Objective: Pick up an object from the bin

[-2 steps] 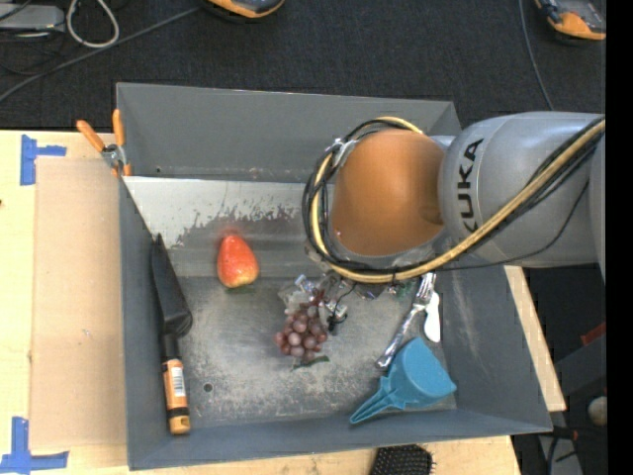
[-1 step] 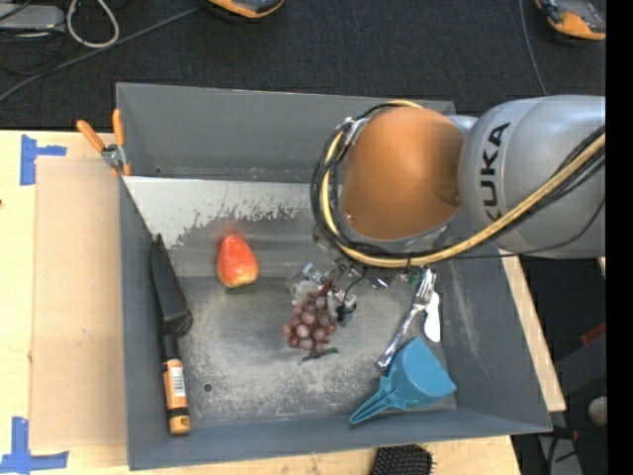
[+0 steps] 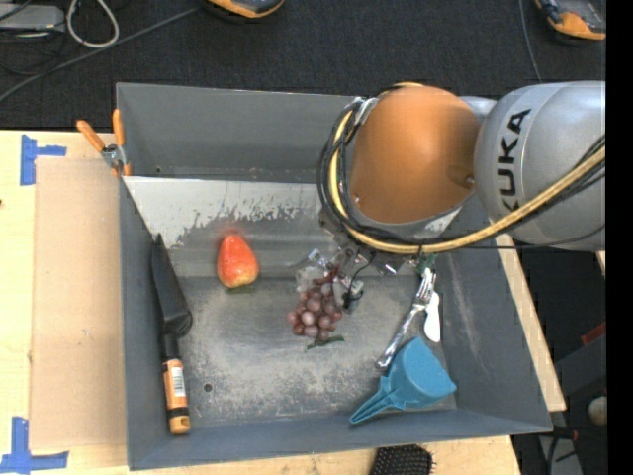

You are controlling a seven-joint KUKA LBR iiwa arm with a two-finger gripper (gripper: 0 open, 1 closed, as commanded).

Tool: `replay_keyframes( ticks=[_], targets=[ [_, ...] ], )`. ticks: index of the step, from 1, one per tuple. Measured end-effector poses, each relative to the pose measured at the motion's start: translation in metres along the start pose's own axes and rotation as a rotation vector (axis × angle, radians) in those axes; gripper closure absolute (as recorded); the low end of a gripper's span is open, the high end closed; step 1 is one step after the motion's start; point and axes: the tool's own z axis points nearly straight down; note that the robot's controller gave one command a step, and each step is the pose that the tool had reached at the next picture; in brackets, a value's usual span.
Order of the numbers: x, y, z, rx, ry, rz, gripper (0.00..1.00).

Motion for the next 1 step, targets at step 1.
replay_keyframes(
  ticks=[1],
  targets=[
    [-0.0004, 0.0006, -0.0089, -0.002, 0.0, 0.004, 1.0]
  ],
)
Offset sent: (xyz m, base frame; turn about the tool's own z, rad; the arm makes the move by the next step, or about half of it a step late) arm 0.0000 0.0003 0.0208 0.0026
